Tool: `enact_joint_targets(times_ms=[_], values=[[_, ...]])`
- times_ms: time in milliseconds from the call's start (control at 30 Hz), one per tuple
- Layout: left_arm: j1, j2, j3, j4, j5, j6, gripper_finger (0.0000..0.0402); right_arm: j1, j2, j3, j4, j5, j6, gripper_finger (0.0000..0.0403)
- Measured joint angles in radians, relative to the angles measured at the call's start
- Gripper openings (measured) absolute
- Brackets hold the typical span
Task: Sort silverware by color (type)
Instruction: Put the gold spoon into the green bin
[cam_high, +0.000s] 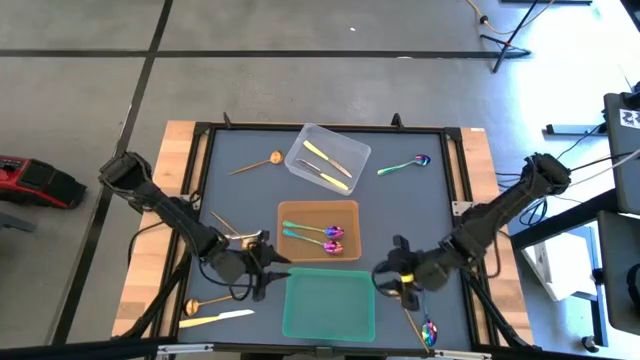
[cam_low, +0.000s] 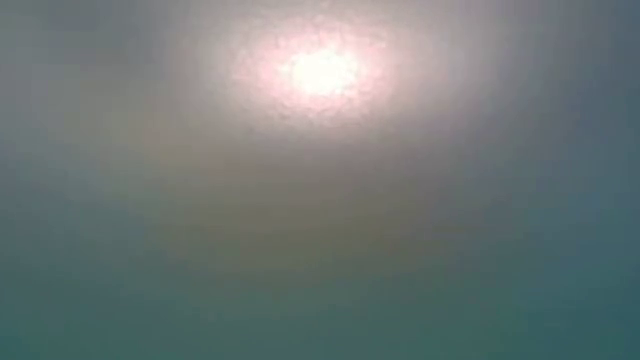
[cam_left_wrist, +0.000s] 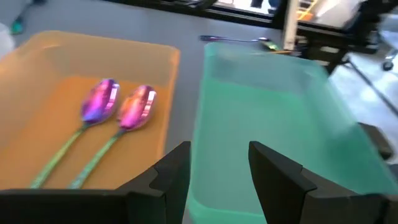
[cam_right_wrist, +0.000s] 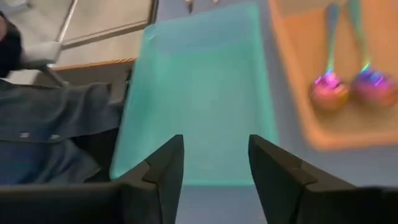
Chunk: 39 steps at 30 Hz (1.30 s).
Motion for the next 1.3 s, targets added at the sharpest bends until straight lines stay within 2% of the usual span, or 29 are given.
enact_joint_targets(times_ms=[100, 233, 500, 700, 867, 1167, 1300], values=[[-0.045, 0.0, 0.0, 0.022, -0.002, -0.02, 0.0157, 0.076, 0.01, 0.0, -0.018, 0.0, 0.085, 0.0148], [-0.093, 0.03, 0.0, 0.086, -0.037, -0.03, 0.0157, 0.167, 0.072, 0.0, 0.055, 0.008, 0.16, 0.0131], [-0.125, 0.158, 0.084, 0.14, -0.039, -0.035, 0.0157, 0.248, 0.213, 0.0, 0.17, -0.065, 0.402, 0.0122], [-0.129, 0.259, 0.172, 0.135, 0.012, -0.029, 0.0157, 0.29, 0.267, 0.0, -0.002, -0.08, 0.673, 0.0122], [-0.138, 0.315, 0.214, 0.136, 0.015, -0.033, 0.0157, 0.311, 0.296, 0.0, -0.161, -0.078, 0.863, 0.0122], [-0.144, 0.36, 0.224, 0.133, 0.018, -0.11, 0.0157, 0.293, 0.405, 0.0, -0.13, -0.058, 0.873, 0.0122], [-0.147, 0.36, 0.225, 0.135, 0.018, -0.111, 0.0157, 0.287, 0.443, 0.001, -0.128, -0.023, 0.812, 0.0122]])
